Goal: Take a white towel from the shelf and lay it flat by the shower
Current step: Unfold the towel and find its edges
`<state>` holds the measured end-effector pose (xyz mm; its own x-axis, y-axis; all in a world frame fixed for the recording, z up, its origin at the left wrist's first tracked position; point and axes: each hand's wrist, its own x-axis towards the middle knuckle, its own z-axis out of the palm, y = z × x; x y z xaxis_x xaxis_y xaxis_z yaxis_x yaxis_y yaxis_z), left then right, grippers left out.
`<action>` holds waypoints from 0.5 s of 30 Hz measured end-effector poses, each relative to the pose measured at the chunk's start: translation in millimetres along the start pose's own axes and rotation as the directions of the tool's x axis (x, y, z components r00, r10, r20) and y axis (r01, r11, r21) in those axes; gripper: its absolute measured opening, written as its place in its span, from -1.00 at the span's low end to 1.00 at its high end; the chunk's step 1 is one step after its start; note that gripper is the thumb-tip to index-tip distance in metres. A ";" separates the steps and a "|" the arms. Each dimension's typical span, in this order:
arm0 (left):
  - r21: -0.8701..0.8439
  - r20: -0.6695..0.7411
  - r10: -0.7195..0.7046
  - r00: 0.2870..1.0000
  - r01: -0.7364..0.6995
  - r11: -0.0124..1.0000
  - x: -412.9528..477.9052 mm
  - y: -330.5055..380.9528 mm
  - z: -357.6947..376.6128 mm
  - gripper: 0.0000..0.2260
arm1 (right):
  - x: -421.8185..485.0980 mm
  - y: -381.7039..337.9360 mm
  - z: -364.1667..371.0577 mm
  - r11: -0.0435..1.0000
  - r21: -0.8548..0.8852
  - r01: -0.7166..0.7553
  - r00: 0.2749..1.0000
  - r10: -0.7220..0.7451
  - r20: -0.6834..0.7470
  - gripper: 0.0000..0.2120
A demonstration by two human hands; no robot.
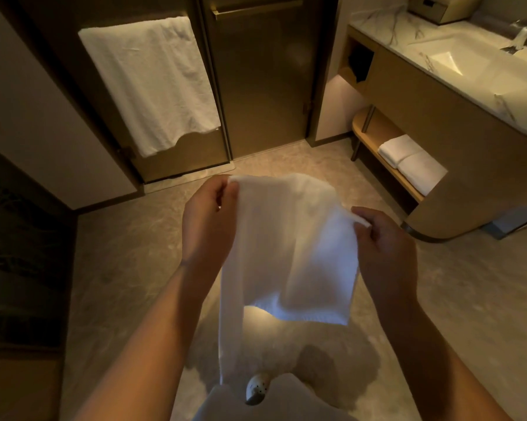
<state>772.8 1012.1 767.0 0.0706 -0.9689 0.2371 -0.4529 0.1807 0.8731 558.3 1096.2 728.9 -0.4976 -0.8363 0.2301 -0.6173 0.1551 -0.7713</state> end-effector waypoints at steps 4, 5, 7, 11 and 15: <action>0.011 -0.011 0.011 1.000 -0.011 1.000 -0.2 -0.2 -3.2 -0.82 | 7.7 11.9 -9.8 0.996 -0.085 -0.004 1.000 0.004 0.004 -0.73; 0.017 -0.005 0.028 1.000 -0.028 0.999 -0.9 1.1 -3.8 -0.82 | 8.4 14.0 -11.1 0.996 -0.091 -0.008 1.000 0.009 0.013 -0.74; 0.009 0.005 0.063 0.998 -0.063 0.998 -2.0 4.8 -4.8 -0.82 | 8.8 17.0 -12.2 0.995 -0.101 -0.019 0.999 0.022 0.032 -0.75; 0.032 0.046 0.149 0.988 -0.151 0.988 -7.5 15.1 -4.2 -0.81 | 6.1 17.6 -12.6 0.999 -0.049 -0.007 1.000 0.008 0.019 -0.73; 0.150 0.096 0.229 0.969 -0.241 0.959 -13.2 22.7 0.2 -0.86 | 3.9 1.3 -13.3 0.996 0.055 0.066 0.995 -0.069 0.067 -0.72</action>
<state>761.5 1028.9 783.6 -0.1207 -0.9135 0.3884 -0.5847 0.3816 0.7159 547.4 1100.1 736.6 -0.4115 -0.8785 0.2426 -0.6145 0.0709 -0.7857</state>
